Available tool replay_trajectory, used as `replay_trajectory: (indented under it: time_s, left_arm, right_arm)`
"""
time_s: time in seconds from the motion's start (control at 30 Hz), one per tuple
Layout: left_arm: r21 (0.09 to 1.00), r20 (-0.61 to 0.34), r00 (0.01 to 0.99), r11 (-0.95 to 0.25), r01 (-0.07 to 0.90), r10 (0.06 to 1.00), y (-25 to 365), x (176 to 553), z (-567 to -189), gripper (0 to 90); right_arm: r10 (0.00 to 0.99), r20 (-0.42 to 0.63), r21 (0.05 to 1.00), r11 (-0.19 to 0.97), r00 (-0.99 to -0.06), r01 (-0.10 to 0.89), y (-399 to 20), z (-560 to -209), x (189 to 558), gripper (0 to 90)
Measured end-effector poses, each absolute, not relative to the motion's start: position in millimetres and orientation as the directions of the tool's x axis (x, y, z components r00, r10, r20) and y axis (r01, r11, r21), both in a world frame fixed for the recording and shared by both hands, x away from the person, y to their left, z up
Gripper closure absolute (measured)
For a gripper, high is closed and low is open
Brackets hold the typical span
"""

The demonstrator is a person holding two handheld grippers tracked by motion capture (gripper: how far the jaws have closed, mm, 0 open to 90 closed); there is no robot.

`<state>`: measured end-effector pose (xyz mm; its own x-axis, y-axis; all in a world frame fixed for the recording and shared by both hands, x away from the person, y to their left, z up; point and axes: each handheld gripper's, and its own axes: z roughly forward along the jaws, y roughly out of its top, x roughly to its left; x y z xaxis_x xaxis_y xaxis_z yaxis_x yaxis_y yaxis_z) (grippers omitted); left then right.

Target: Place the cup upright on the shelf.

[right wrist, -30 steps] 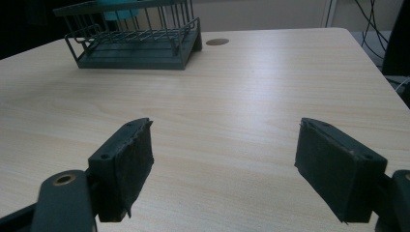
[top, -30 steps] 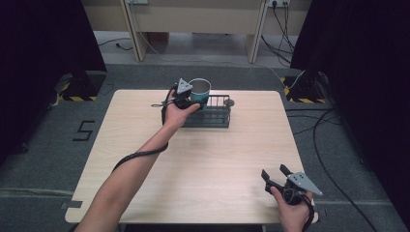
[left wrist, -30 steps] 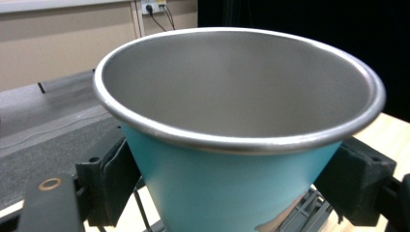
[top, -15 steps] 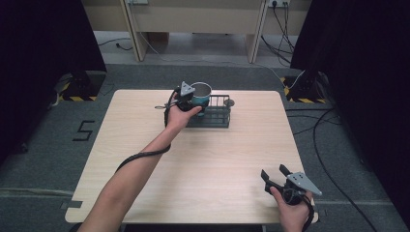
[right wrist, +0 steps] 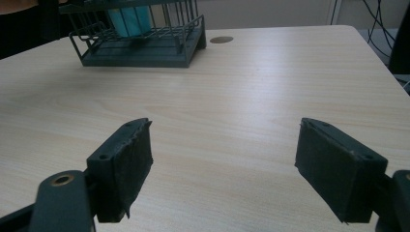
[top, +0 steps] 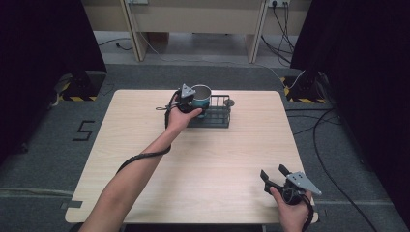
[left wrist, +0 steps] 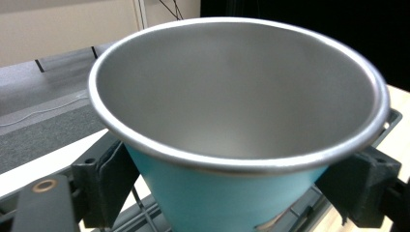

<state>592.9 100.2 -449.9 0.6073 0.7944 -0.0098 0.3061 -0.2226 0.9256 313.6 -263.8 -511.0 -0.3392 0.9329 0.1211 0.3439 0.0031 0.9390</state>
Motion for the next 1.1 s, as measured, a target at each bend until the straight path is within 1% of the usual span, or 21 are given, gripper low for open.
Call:
replay_trajectory:
  time_s: [0.5, 0.7, 1.1]
  left_arm:
    - [0.934, -0.022, 0.605, -0.198, 0.296, 0.796, 107, 582, -447, 14.4]
    - [0.939, -0.003, 0.612, -0.209, 0.275, 0.791, 114, 573, -442, 14.5]
    - [0.940, 0.005, 0.632, -0.219, 0.260, 0.775, 133, 552, -434, 14.5]
  right_arm:
    - [0.932, 0.115, 0.938, 0.012, -0.343, 0.347, -264, -511, 314, 21.0]
    - [0.933, 0.114, 0.938, 0.012, -0.340, 0.346, -264, -511, 314, 20.9]
    - [0.934, 0.113, 0.939, 0.011, -0.338, 0.345, -264, -511, 314, 20.8]
